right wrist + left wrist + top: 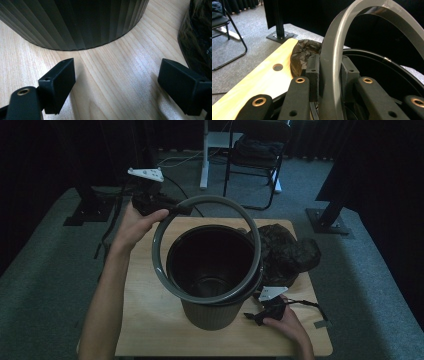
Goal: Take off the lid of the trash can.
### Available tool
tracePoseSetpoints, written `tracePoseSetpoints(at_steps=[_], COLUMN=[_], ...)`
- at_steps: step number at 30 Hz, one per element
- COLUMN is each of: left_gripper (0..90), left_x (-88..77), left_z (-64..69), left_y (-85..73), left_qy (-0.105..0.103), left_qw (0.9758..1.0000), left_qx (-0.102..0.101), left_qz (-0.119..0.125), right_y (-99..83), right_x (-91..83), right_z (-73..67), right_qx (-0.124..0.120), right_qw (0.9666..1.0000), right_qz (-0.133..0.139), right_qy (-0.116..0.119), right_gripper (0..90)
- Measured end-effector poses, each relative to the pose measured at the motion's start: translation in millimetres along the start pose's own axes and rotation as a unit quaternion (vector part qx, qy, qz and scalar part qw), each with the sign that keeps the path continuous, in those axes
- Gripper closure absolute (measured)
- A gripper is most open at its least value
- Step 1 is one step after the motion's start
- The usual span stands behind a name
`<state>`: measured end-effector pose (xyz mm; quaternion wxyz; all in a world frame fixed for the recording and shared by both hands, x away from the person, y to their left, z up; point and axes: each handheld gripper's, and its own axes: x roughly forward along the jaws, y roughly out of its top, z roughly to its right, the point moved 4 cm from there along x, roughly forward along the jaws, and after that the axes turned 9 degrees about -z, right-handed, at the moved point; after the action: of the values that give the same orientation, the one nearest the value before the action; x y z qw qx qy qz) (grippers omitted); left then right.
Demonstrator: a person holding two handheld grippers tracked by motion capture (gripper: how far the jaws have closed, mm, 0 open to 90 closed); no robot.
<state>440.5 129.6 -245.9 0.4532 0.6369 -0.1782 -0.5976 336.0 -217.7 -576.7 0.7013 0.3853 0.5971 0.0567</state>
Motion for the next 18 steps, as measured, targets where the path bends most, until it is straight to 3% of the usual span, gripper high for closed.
tracePoseSetpoints(at_steps=[18], left_gripper=[73.5], left_x=[-23.4], left_z=[-9.9], left_y=[-22.9], left_qy=[0.009], left_qw=[0.9998], left_qx=[-0.010], left_qz=[-0.011], right_y=[0.0], right_x=[0.0], right_z=[0.0], right_qx=[0.000], right_qw=[1.0000], right_qz=[0.000], right_qy=[0.000], right_gripper=[14.1])
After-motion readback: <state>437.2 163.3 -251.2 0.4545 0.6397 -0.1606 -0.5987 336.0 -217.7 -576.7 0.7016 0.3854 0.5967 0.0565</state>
